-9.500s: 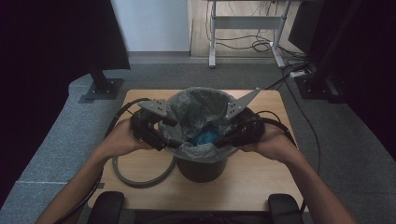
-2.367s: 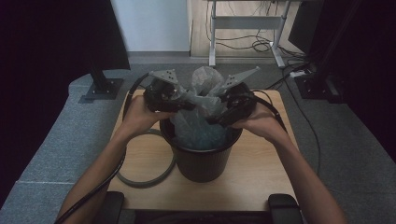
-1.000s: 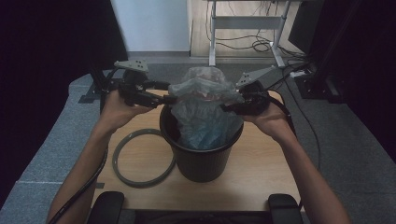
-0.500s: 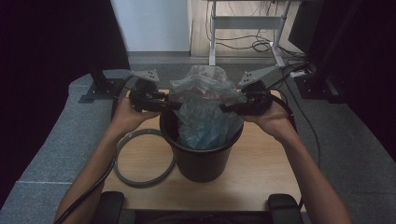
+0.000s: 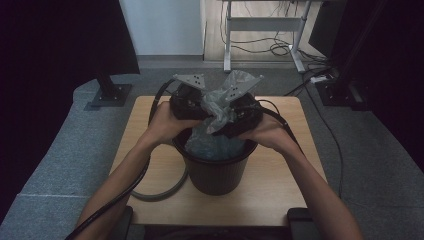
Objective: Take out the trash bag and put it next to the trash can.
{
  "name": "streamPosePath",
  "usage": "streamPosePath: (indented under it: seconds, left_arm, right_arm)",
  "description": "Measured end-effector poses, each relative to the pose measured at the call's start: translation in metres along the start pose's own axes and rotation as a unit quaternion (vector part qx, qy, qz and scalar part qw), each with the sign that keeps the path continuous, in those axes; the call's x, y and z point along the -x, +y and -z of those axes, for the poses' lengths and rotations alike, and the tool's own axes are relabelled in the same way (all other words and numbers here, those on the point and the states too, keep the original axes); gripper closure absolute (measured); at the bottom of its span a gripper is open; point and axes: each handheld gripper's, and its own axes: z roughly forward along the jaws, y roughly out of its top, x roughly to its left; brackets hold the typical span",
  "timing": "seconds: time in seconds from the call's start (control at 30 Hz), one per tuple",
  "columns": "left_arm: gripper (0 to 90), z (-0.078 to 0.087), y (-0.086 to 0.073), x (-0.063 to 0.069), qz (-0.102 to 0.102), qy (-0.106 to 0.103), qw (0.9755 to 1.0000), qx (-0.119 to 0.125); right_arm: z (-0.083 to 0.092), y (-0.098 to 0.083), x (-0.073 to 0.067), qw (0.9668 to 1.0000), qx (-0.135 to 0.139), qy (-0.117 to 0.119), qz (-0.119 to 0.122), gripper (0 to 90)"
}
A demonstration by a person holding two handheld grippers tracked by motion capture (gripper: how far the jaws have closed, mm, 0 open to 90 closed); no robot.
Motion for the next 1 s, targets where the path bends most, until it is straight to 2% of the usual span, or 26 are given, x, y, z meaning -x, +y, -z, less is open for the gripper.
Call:
streamPosePath:
  seconds: [0.07, 0.13, 0.17, 0.2, 0.23, 0.3, 0.47, 0.63, 0.73, 0.83, 0.87, 0.9, 0.97, 1.0]
  left_arm:
    - [87.4, -0.002, 0.001, 0.0, 0.004, -0.002, 1.0, -0.002]
    - [82.2, -0.001, -0.001, -0.002, 0.021, -0.012, 0.9996, 0.016]
    - [80.2, 0.002, -0.002, -0.004, 0.026, -0.01, 0.9993, 0.026]
    - [57.0, 0.009, -0.004, -0.005, 0.039, 0.027, 0.998, 0.041]
    - [48.2, 0.013, -0.006, -0.008, 0.042, 0.02, 0.9979, 0.044]
    - [49.2, 0.018, -0.008, -0.01, 0.047, 0.017, 0.9976, 0.049]
    - [38.1, 0.034, -0.02, -0.013, 0.05, 0.047, 0.9969, 0.038]
    - [30.8, 0.037, -0.041, -0.018, 0.06, 0.016, 0.9978, 0.023]
    - [30.4, 0.028, -0.049, -0.014, 0.046, 0.002, 0.9989, -0.006]
    - [33.8, 0.015, -0.05, -0.009, 0.027, -0.003, 0.9988, -0.041]
    - [44.8, 0.011, -0.049, -0.008, 0.02, 0.003, 0.9982, -0.057]
    - [44.8, 0.007, -0.048, -0.006, 0.011, 0.011, 0.9971, -0.075]
    - [66.1, 0.001, -0.046, -0.002, -0.002, 0.042, 0.9935, -0.106]
    - [74.6, 0.0, -0.044, -0.002, -0.003, 0.059, 0.9921, -0.111]
  right_arm:
    - [-0.001, 0.001, 0.0, 1.0, -0.002, -0.001, 0.005, 57.5]
    - [0.001, 0.0, 0.0, 0.9999, -0.004, -0.013, 0.01, 68.2]
    - [0.003, -0.001, 0.0, 0.9998, 0.0, -0.021, 0.007, 71.0]
    - [0.006, -0.003, 0.003, 0.9996, -0.002, -0.029, -0.002, 82.2]
    - [0.008, -0.005, 0.005, 0.9996, 0.01, -0.024, -0.01, 83.5]
    - [0.01, -0.006, 0.006, 0.9995, 0.013, -0.023, -0.015, 84.0]
    - [0.02, -0.008, 0.009, 0.9993, 0.017, -0.03, -0.015, 84.2]
    - [0.037, -0.008, 0.012, 0.9985, 0.032, -0.039, -0.022, 83.7]
    - [0.044, -0.009, 0.014, 0.9979, 0.039, -0.043, -0.03, 83.5]
    - [0.046, -0.009, 0.014, 0.9976, 0.046, -0.041, -0.033, 83.2]
    - [0.044, -0.009, 0.013, 0.9978, 0.045, -0.037, -0.031, 82.9]
    - [0.044, -0.009, 0.013, 0.9978, 0.045, -0.037, -0.031, 82.9]
    - [0.042, -0.009, 0.012, 0.9982, 0.043, -0.029, -0.03, 82.9]
    - [0.042, -0.009, 0.011, 0.9983, 0.043, -0.026, -0.03, 82.9]
